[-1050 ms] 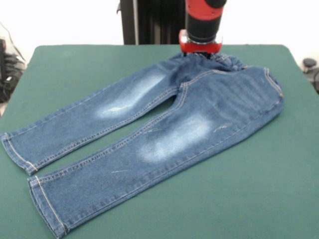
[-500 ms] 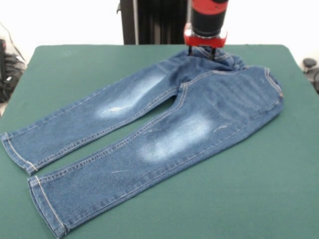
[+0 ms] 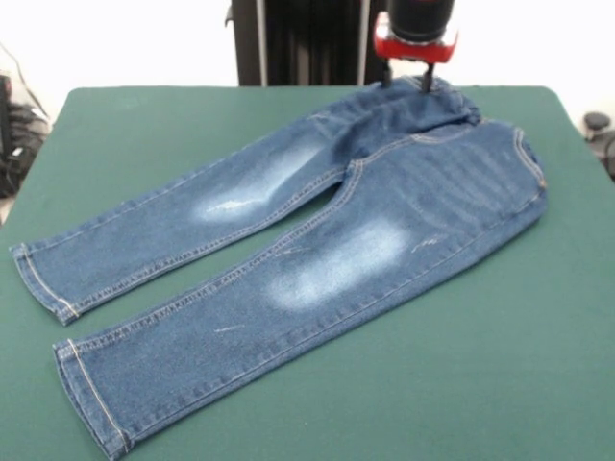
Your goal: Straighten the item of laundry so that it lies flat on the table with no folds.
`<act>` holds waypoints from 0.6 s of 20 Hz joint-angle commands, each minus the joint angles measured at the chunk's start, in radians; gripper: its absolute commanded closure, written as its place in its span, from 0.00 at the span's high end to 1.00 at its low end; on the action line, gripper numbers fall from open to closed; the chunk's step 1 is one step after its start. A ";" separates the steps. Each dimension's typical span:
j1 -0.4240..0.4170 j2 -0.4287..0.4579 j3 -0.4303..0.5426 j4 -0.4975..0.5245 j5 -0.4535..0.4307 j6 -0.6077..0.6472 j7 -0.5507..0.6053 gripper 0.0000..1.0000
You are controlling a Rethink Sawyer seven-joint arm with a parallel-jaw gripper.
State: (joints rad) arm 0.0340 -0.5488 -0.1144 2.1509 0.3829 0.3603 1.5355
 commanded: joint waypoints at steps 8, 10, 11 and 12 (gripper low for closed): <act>-0.001 0.034 0.066 0.012 0.023 0.102 0.236 1.00; 0.006 0.028 0.045 0.001 0.007 0.080 0.228 1.00; -0.004 0.021 0.053 -0.001 0.001 0.051 0.212 1.00; -0.018 0.010 0.063 -0.002 -0.007 0.010 0.193 1.00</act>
State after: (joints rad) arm 0.0254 -0.5475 -0.1153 2.1704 0.3831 0.3888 1.5538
